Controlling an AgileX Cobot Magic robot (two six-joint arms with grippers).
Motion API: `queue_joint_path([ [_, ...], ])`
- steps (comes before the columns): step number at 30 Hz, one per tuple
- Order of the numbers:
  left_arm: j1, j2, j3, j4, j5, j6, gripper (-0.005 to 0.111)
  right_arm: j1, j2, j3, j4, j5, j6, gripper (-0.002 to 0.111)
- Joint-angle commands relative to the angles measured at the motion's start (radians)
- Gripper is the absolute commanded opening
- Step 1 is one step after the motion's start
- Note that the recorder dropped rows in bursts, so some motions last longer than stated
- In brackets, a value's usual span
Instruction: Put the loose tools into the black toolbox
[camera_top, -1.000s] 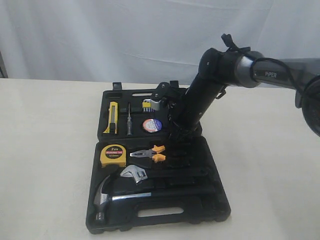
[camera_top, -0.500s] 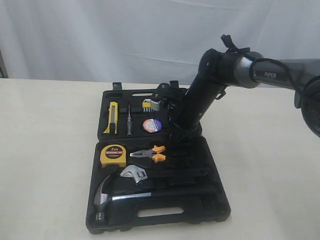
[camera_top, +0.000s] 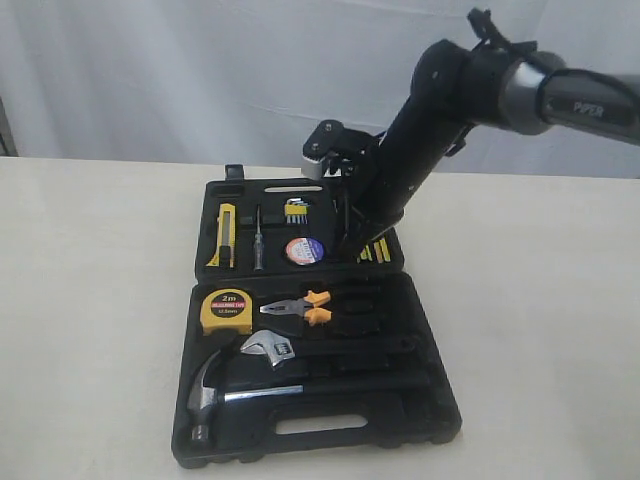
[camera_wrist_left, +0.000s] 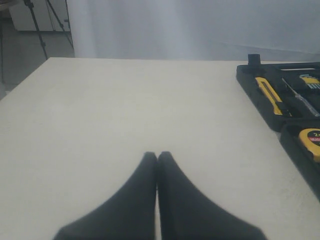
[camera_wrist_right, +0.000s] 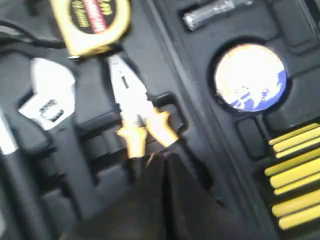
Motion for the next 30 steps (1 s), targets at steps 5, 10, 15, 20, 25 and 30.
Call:
queue_joint_path([
  [5, -0.005, -0.001, 0.003, 0.0, -0.005, -0.006, 0.0, -0.001, -0.13, 0.063, -0.013, 0.135, -0.06, -0.001],
  [10, -0.005, -0.001, 0.003, 0.0, -0.005, -0.006, 0.0, 0.029, -0.257, 0.235, -0.091, 0.135, -0.064, -0.001],
  [15, -0.005, -0.001, 0.003, 0.0, -0.005, -0.006, 0.0, 0.12, -0.401, 0.431, -0.219, 0.002, -0.003, -0.001],
  [20, -0.005, -0.001, 0.003, 0.0, -0.005, -0.006, 0.0, 0.249, -0.491, 0.588, -0.345, -0.157, 0.151, -0.001],
  [25, -0.005, -0.001, 0.003, 0.0, -0.005, -0.006, 0.0, 0.351, -0.493, 0.708, -0.476, -0.29, 0.294, -0.001],
  [30, -0.005, -0.001, 0.003, 0.0, -0.005, -0.006, 0.0, 0.476, -0.518, 0.751, -0.694, -0.29, 0.541, -0.001],
])
